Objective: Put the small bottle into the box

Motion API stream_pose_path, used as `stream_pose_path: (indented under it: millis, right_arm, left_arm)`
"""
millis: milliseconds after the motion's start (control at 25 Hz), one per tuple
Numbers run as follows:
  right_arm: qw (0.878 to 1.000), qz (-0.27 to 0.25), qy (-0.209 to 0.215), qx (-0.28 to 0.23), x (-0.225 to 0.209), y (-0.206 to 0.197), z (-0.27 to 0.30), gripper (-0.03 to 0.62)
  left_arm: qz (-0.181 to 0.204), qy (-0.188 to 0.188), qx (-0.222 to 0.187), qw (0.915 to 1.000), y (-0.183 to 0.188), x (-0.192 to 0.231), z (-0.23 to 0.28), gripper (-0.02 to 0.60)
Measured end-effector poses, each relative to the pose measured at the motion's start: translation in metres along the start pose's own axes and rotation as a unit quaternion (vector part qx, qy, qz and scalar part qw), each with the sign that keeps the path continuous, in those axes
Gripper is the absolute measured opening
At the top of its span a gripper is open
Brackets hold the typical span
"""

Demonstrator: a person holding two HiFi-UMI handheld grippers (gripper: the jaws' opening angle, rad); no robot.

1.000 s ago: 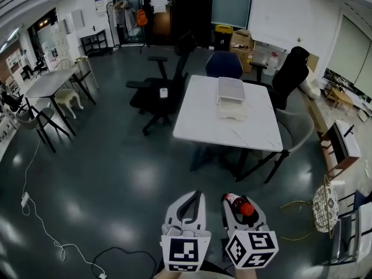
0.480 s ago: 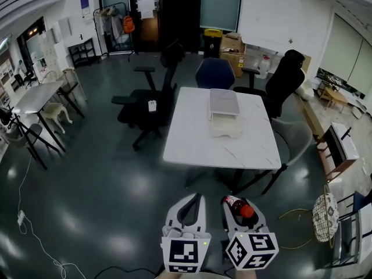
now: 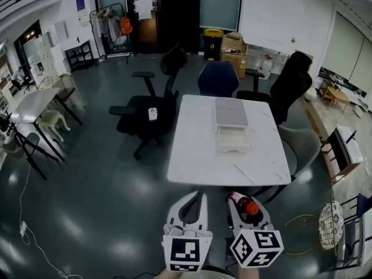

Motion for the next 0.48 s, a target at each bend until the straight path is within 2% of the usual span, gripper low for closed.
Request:
stream_pose_path:
  millis: [480]
  right_arm:
    - [0.999, 0.008, -0.026, 0.018, -0.014, 0.018, 0.05, 0.23]
  left_arm:
    - [-0.005, -0.022, 0.014, 0.9996, 0.008, 0.025, 0.058, 0.02]
Point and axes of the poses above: the fingertips, and each gripper's own axes: z forward along the fingers, x to its left, y out of its top, the point moved 1 cm from there along -z, backward along the fingers, and after that the axes turned 12 degrees about x, right-handed, at the moved point
